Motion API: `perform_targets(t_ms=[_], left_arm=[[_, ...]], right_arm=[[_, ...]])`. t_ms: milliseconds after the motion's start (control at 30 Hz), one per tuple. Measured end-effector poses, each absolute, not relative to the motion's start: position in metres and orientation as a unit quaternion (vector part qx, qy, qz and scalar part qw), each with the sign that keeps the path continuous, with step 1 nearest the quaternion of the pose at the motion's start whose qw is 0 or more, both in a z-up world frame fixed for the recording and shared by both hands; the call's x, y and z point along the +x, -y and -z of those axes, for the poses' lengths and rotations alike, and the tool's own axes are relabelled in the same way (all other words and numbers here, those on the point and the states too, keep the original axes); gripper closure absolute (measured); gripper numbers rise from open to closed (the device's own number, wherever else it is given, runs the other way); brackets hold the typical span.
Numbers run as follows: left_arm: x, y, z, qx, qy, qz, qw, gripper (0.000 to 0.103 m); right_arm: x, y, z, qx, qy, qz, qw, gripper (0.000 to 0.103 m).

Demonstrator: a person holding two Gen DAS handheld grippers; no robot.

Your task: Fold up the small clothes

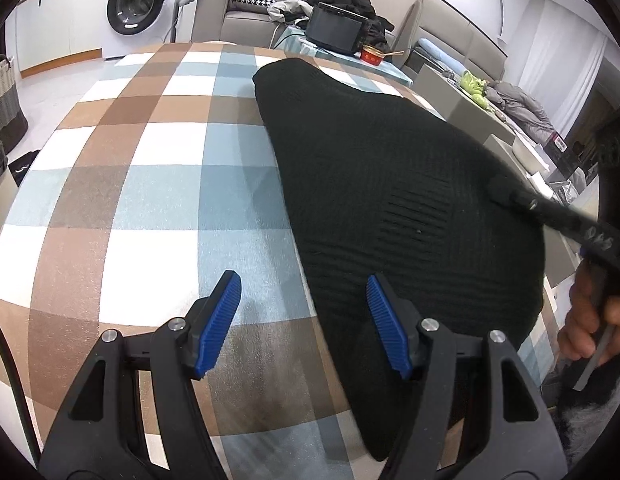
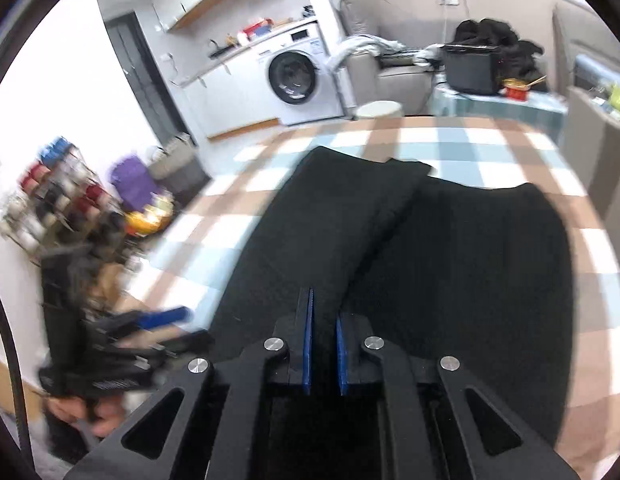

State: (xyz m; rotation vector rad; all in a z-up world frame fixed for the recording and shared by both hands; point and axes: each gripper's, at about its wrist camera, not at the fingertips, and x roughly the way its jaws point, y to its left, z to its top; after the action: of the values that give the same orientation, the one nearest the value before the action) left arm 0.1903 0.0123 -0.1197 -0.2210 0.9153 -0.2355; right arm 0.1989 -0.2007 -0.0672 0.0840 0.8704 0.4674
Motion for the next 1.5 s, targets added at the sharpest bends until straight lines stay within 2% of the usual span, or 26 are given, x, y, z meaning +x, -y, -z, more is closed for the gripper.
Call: perform_targets(t_ms=[67,100,267,567,767,1200,1500], left_arm=[[0.191,-0.012,0.123,-0.113,-0.444,0.113,0.882,0.04],[0.191,-0.011,0.124,-0.113,-0.447,0.112,0.88,0.04],[0.185,-0.002,0.125,-0.098,-0.451,0.122,0.879,0.04],[0.178,0.022,0.121,-0.075,-0.451,0.152,0.876,0.04],[0.174,0.034,0.115,-0.066,-0.445,0.156,0.879,0.04],[0.15,0.045,0.102,-0.055,-0.426,0.154,0.89,0.04],[0.15,0.052,0.118,-0.018,-0.443,0.155,0.883,0.04]], right_arm=[[0.21,0.206,0.092,0.037,-0.48,-0.204,0.853,0.077],[0.213,0.209,0.105,0.043,-0.514,-0.191,0.835,0.077],[0.185,0.23,0.104,0.102,-0.513,-0.232,0.82,0.062],[0.138,0.266,0.097,0.136,-0.5,-0.264,0.814,0.061],[0.146,0.277,0.098,0.16,-0.487,-0.267,0.816,0.061],[0.17,0.232,0.11,0.081,-0.485,-0.319,0.81,0.061],[0.176,0.243,0.114,0.084,-0.489,-0.337,0.8,0.06]])
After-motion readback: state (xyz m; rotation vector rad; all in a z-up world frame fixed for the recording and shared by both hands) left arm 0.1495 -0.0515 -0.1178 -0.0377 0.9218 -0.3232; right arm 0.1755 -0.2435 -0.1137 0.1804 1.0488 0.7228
